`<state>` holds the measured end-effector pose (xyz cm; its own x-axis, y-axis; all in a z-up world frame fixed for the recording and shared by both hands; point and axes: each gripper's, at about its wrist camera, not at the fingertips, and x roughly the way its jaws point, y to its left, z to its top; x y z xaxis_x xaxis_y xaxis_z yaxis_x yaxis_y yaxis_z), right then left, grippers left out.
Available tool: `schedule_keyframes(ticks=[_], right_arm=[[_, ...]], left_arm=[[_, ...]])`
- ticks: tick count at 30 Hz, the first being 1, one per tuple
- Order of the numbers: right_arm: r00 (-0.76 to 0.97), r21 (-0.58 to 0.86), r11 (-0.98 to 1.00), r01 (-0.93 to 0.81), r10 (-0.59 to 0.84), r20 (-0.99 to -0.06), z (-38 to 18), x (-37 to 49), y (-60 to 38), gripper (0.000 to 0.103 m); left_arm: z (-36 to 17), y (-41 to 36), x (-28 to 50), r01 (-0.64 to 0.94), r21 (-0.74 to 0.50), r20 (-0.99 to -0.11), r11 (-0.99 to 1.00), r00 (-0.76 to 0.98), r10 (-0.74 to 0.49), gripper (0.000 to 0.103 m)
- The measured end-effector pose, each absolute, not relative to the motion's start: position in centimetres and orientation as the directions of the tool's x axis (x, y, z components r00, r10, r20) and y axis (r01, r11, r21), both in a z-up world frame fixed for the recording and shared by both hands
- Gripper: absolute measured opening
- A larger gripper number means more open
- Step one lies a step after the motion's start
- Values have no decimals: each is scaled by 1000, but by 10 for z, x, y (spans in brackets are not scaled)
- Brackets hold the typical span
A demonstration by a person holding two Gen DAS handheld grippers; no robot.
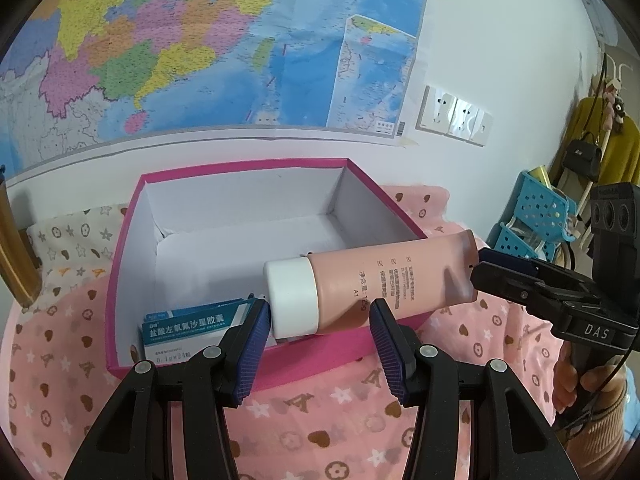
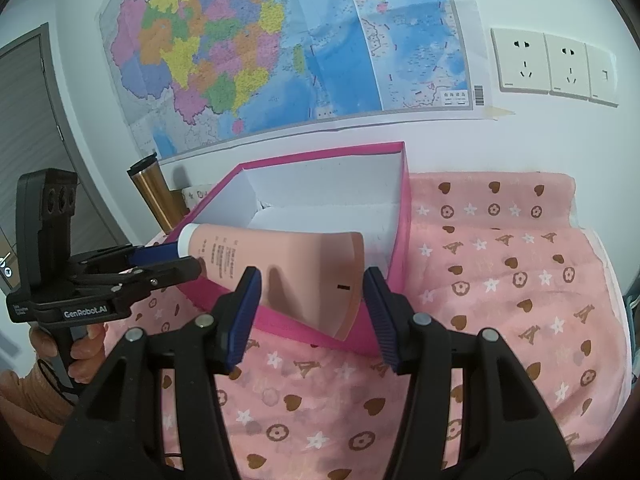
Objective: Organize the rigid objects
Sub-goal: 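Carry the lotion tube over the magenta box rim with the right gripper, then lower the lotion tube into the magenta box and open the right gripper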
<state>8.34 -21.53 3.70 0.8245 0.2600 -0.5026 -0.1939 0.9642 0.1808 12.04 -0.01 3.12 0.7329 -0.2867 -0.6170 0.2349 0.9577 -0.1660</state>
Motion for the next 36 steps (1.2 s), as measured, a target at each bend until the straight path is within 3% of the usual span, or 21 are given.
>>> schedule_keyframes(ticks=[36], right_arm=[[818, 178, 966, -188, 254, -516, 36, 103, -217, 56]], left_arm=[[22, 1, 137, 207, -174, -636, 963, 723, -270, 51]])
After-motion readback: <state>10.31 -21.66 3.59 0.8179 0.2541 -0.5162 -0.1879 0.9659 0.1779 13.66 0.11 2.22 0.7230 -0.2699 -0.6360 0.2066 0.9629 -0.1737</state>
